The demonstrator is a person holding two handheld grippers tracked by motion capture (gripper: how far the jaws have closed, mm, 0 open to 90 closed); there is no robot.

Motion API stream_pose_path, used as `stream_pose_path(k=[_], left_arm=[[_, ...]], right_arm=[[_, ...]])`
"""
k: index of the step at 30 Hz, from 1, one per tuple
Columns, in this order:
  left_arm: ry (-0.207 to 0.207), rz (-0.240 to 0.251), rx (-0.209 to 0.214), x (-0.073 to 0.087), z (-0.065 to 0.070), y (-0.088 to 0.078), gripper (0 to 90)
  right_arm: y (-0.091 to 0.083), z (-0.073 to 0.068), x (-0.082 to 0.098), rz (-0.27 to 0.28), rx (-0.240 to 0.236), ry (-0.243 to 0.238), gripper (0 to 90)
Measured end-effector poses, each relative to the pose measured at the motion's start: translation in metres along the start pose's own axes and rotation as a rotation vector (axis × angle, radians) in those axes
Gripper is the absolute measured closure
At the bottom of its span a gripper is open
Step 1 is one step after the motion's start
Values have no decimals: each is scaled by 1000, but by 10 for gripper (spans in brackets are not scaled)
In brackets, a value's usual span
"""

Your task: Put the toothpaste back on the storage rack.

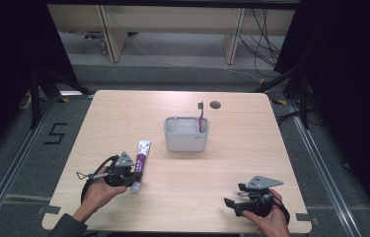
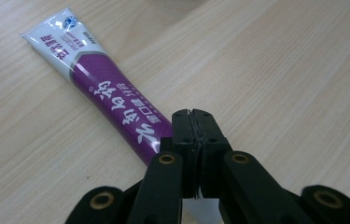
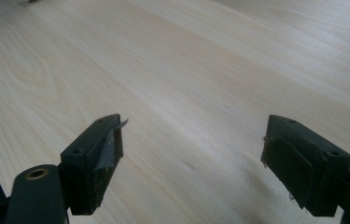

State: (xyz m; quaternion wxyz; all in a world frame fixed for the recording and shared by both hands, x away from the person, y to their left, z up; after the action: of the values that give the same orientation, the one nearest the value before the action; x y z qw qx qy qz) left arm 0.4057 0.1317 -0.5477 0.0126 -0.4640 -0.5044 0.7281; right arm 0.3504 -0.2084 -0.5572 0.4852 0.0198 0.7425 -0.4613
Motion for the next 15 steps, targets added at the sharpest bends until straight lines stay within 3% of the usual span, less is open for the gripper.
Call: stream_pose_path(k=[9,11,15], left_arm=[[20,-9,-23,2,-7,-4,860],[19,-2,-24,0,-8,-5,824],[-21,13,-44,-3,-15,-10,721]], right_arm=[[0,1,-1,5,0,-6,209],[0,-1,0,-2,-7,10,209],[0,0,1,-4,-2,9,209]])
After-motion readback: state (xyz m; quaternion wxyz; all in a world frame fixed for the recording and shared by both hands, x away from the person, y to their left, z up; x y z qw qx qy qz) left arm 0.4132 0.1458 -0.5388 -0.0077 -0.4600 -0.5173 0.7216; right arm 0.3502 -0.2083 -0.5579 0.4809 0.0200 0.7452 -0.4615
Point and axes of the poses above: each handheld gripper's, and its own axes: y roughly forward along the jaws, x roughly out of its underside, z roughly to its right, the point moved 9 cm from there along y, roughly forward along the jaws, and after that the axes turned 3 degrees about -y, right-handed, at the moved point
